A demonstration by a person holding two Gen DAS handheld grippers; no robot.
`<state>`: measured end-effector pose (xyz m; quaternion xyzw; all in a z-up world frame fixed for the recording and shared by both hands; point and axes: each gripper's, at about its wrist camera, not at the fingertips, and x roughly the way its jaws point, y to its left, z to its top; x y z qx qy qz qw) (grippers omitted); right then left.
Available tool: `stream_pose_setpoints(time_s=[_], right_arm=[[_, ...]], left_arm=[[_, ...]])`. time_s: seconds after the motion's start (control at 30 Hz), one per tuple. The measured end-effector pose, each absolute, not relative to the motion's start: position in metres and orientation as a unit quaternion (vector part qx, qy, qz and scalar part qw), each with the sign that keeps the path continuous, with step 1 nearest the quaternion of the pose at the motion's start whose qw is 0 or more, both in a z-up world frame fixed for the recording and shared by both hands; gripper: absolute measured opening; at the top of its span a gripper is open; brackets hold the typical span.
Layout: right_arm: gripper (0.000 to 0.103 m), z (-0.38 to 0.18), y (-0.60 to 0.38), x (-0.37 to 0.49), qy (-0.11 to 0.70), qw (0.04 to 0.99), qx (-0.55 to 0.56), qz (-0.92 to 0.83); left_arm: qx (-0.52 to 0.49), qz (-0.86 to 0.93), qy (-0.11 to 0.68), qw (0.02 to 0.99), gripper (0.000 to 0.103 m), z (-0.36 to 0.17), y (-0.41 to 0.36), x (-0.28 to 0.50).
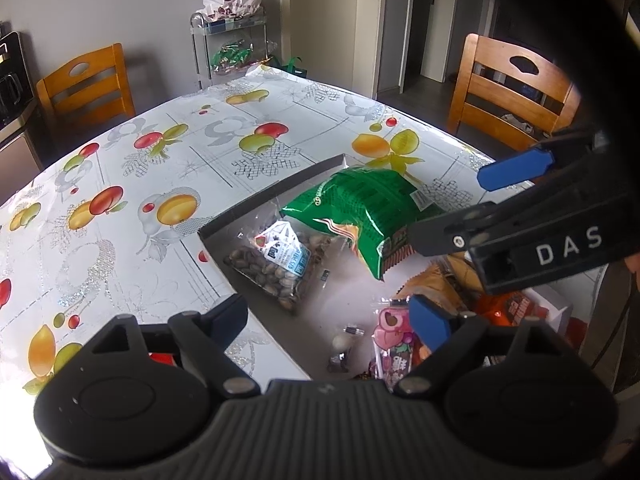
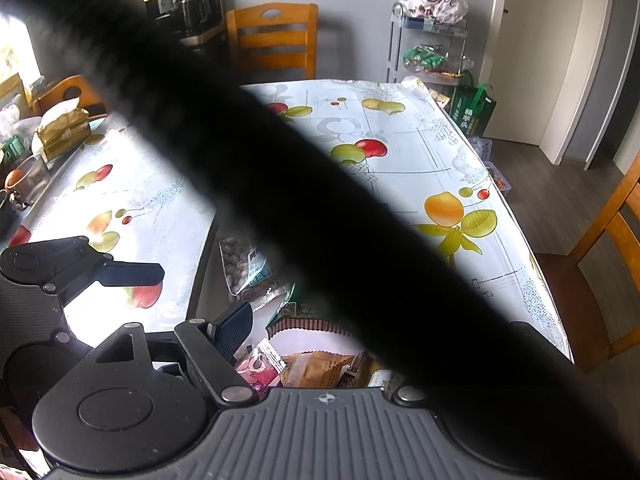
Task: Organize snacks
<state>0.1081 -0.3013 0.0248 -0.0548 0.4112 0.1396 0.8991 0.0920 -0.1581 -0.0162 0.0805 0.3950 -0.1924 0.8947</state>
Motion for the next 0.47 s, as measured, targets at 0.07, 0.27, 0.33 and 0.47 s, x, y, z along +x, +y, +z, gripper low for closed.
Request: stream_pose_setpoints(time_s=[0.07, 0.27, 0.33, 0.47], right_arm=[[0.081, 0.0247, -0.3014, 0.1080, 0.411, 0.899, -0.055, 0.140], [0.081, 0.0245, -0.3015, 0.1081, 0.412, 0.899, -0.055, 0.139], [0.081, 0.0238, -0.3018, 0.1075, 0.412, 0.899, -0.055, 0.139], [0.081, 0.0225, -0.3026, 0.1060, 0.412, 0.899, -0.053, 0.139]], left_arm=[[0.082, -0.195, 0.395, 0.894, 0.089, -0.0165, -0.1596, 0.0908], [0.082, -0.200, 0.390, 0.895, 0.089, -0.0155, -0.1599, 0.0883], [0.079, -0.200, 0.389, 0.896, 0.089, -0.0158, -0.1585, 0.0881], [0.083, -0.193, 0.391, 0.896, 0.089, -0.0167, -0.1592, 0.0888]])
